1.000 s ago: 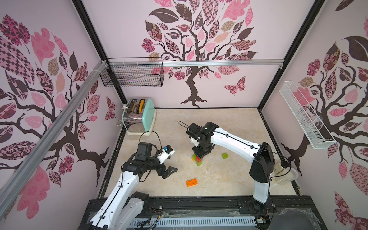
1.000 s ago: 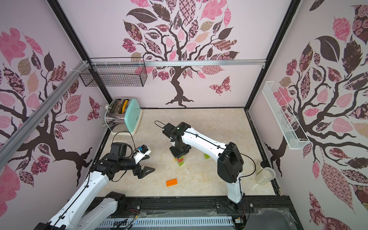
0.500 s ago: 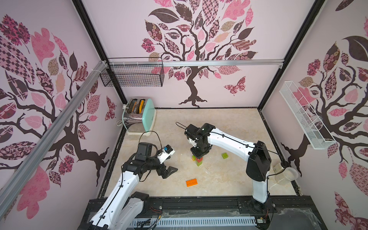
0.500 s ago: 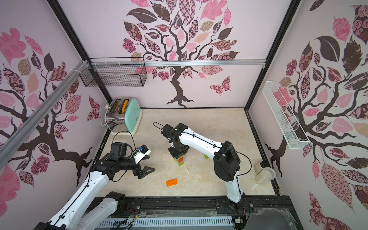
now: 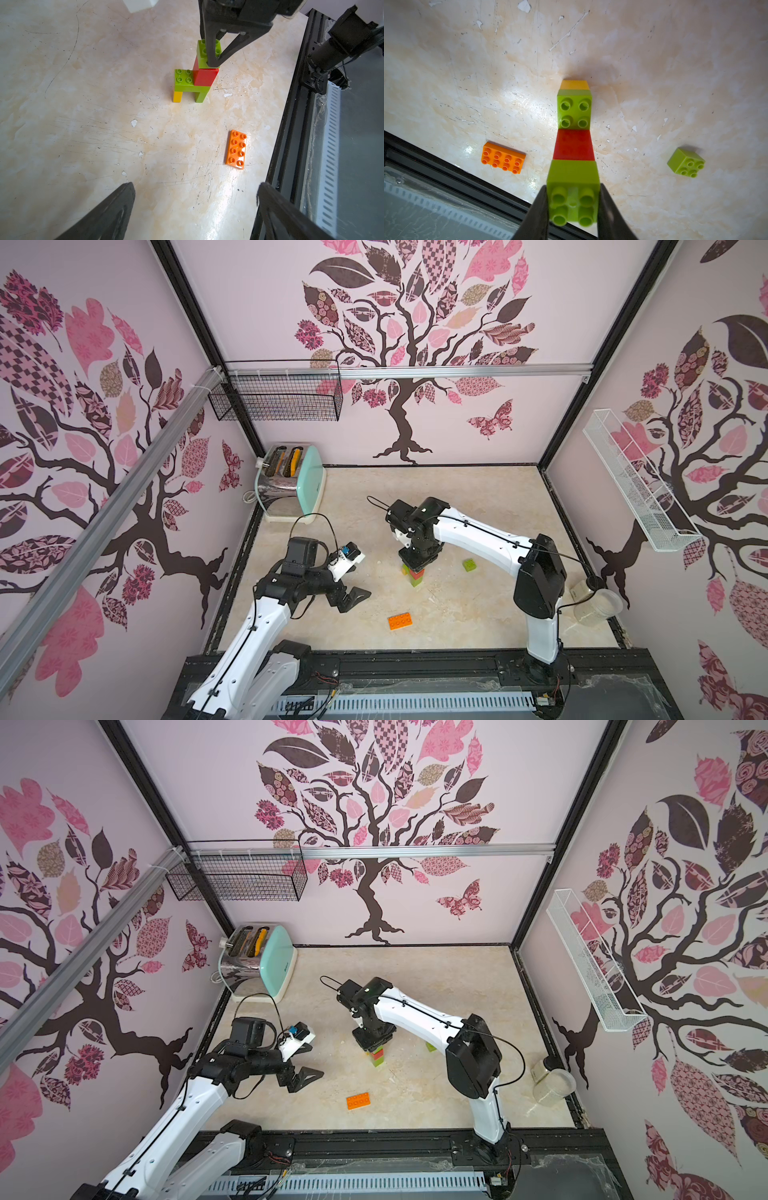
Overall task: Assemble a giraffe with lego
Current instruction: Assemble the lego brick with the lego brick.
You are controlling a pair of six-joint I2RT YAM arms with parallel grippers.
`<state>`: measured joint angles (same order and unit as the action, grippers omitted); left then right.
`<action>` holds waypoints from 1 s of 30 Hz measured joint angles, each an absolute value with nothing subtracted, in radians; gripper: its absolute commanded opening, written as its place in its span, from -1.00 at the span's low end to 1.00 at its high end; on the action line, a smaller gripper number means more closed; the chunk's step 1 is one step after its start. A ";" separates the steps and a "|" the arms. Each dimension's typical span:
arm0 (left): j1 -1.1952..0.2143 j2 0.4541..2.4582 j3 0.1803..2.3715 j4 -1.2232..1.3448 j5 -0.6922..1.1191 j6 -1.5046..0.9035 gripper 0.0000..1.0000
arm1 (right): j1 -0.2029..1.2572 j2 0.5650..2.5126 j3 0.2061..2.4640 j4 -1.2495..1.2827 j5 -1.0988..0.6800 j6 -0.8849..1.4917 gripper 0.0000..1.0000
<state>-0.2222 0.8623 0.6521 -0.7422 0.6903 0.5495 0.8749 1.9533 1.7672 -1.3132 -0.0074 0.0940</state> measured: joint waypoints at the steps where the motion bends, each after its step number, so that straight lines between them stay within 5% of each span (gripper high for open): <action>1: -0.222 0.862 0.652 -0.742 0.690 0.550 0.96 | 0.875 1.953 1.765 -1.311 -0.007 0.098 -0.68; 17: -0.222 0.860 0.652 -0.742 0.690 0.550 0.96 | 0.872 1.924 1.693 -1.236 -0.005 0.187 -0.67; 26: -0.222 0.857 0.652 -0.742 0.690 0.550 0.96 | 0.872 1.922 1.715 -1.281 -0.014 0.159 0.20; 30: -0.222 0.857 0.652 -0.742 0.690 0.550 0.96 | 0.879 1.832 1.693 -1.245 -0.038 0.108 0.32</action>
<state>-0.2218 0.8570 0.6521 -0.7422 0.6903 0.5495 0.8787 1.8324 1.6928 -1.2453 -0.0383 0.1078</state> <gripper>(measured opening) 0.981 0.649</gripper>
